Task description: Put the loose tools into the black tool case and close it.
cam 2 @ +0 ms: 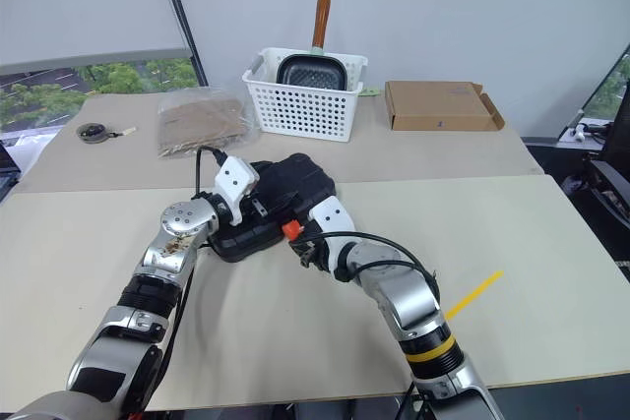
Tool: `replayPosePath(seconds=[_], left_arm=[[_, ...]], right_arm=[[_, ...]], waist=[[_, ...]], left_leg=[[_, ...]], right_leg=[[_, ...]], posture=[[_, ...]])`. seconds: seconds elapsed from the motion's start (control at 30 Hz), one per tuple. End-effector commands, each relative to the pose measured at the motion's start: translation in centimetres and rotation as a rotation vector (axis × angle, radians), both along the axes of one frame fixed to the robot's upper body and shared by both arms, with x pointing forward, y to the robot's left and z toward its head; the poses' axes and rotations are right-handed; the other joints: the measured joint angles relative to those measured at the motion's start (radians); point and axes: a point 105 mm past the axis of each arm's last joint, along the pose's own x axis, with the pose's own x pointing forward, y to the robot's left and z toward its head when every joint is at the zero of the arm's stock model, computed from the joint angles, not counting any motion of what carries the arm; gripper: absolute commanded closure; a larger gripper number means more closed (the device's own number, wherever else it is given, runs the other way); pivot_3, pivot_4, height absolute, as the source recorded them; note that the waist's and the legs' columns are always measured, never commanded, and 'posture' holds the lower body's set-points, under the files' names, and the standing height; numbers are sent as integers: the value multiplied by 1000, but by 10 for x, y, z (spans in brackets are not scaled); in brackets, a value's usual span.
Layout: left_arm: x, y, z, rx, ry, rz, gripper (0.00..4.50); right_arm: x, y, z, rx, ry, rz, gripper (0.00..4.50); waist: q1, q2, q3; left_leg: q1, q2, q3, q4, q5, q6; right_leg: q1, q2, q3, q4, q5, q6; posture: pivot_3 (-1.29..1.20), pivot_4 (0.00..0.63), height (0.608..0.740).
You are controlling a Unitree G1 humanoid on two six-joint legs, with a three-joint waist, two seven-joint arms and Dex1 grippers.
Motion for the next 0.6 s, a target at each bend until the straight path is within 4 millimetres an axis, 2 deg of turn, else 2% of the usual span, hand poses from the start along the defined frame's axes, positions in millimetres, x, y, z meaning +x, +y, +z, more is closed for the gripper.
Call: replayPosePath(seconds=[0.03,0.6], left_arm=[[-7,8,-47,31,175,34,0],[-9,14,-51,21,200,52,0]], right_arm=[[5,-2,25,57,-195,-36,3337],[17,9,19,142,-318,-52,3337]], waist=[[0,0,0],[-12,0,0]], left_leg=[[0,0,0,0,0,0],[0,2,0,-1,0,-3]], right_leg=[[-1,0,0,0,0,0],[-3,2,1,0,0,1]], posture=[[0,150,700],[0,150,700]])
